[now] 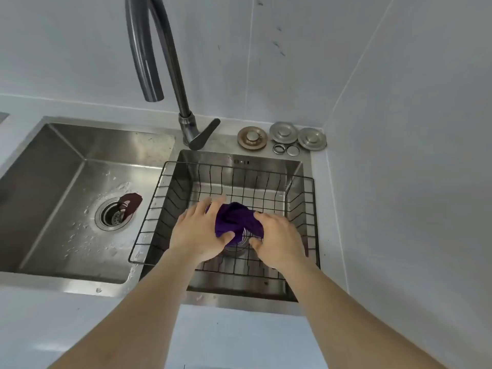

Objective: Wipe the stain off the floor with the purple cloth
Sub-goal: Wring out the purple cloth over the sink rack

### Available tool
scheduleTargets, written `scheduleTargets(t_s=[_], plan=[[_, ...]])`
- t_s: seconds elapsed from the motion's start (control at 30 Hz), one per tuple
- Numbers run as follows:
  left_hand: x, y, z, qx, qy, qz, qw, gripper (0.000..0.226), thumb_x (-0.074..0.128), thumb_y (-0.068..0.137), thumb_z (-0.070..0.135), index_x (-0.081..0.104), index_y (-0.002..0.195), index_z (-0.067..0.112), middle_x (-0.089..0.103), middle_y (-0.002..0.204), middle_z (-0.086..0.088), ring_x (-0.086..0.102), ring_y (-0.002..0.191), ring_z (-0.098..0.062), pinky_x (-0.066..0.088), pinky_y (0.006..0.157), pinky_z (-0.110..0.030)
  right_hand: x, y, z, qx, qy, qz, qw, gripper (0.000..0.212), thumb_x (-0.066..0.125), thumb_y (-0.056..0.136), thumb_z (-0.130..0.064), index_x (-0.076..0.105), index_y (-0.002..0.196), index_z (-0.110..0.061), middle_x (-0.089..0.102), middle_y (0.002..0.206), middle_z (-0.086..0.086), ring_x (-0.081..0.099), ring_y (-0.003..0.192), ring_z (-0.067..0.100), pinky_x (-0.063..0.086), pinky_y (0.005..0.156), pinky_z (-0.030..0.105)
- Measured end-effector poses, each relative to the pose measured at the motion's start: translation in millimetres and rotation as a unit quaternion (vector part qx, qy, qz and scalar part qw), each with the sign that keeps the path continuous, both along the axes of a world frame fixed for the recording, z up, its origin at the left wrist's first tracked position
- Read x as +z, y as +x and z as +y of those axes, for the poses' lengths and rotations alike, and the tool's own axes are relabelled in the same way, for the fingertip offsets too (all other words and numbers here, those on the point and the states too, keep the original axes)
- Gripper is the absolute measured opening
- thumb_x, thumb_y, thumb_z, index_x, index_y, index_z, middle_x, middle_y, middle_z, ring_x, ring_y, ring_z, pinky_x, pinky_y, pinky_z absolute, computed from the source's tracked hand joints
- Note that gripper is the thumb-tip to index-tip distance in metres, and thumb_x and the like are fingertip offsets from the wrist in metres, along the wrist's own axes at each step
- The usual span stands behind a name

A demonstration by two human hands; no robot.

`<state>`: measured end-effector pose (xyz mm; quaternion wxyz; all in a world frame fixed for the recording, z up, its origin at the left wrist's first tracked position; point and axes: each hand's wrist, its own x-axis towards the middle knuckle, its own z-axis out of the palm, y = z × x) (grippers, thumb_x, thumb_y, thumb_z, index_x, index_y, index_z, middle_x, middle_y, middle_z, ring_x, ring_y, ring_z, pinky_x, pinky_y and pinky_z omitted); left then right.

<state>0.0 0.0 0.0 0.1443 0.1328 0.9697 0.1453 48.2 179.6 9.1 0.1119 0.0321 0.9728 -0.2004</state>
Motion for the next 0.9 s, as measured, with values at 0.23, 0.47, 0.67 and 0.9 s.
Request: scheduleTargets(t_s=[0.23, 0.47, 0.67, 0.9], plan=[[-34, -10, 14, 0.002, -0.005, -0.035, 0.999, 0.086, 0.067, 0.081, 0.055, 0.026, 0.152, 0.027, 0.053, 0.144, 0.001, 0.052, 0.129, -0.026, 0.041, 0.108, -0.042, -34, -21, 1, -0.026, -0.022, 0.024, 0.999, 0.057, 0.068, 0.091, -0.025, 0.047, 0.144, -0.019, 0.063, 0.133, 0.003, 0.057, 0.120, 0.027, 0.050, 0.100, 0.045], [-35, -12, 12, 0.020, 0.025, 0.002, 0.999, 0.059, 0.071, 0.086, 0.033, 0.045, 0.139, 0.029, 0.062, 0.129, 0.004, 0.060, 0.113, -0.027, 0.050, 0.086, -0.041, -48, -28, -3, -0.033, -0.020, 0.018, 0.999, 0.046, 0.064, 0.094, -0.019, 0.055, 0.139, -0.023, 0.062, 0.121, 0.003, 0.058, 0.111, 0.027, 0.052, 0.091, 0.042], [-19, -8, 3, 0.000, 0.047, 0.029, 0.998, 0.053, 0.074, 0.083, 0.020, 0.054, 0.132, 0.028, 0.065, 0.118, 0.004, 0.060, 0.107, -0.024, 0.053, 0.082, -0.040, -30, -25, -1, -0.050, -0.024, 0.037, 0.998, 0.027, 0.066, 0.092, -0.018, 0.064, 0.118, -0.023, 0.063, 0.111, 0.000, 0.058, 0.103, 0.023, 0.050, 0.085, 0.038], [42, -3, -20, -0.044, 0.048, 0.095, 0.993, 0.050, 0.075, 0.077, 0.009, 0.062, 0.123, 0.026, 0.070, 0.108, 0.002, 0.062, 0.101, -0.027, 0.051, 0.088, -0.043, 30, -14, -12, -0.064, -0.008, 0.108, 0.992, 0.025, 0.070, 0.088, -0.014, 0.067, 0.110, -0.024, 0.067, 0.103, -0.007, 0.061, 0.095, 0.018, 0.055, 0.084, 0.039]])
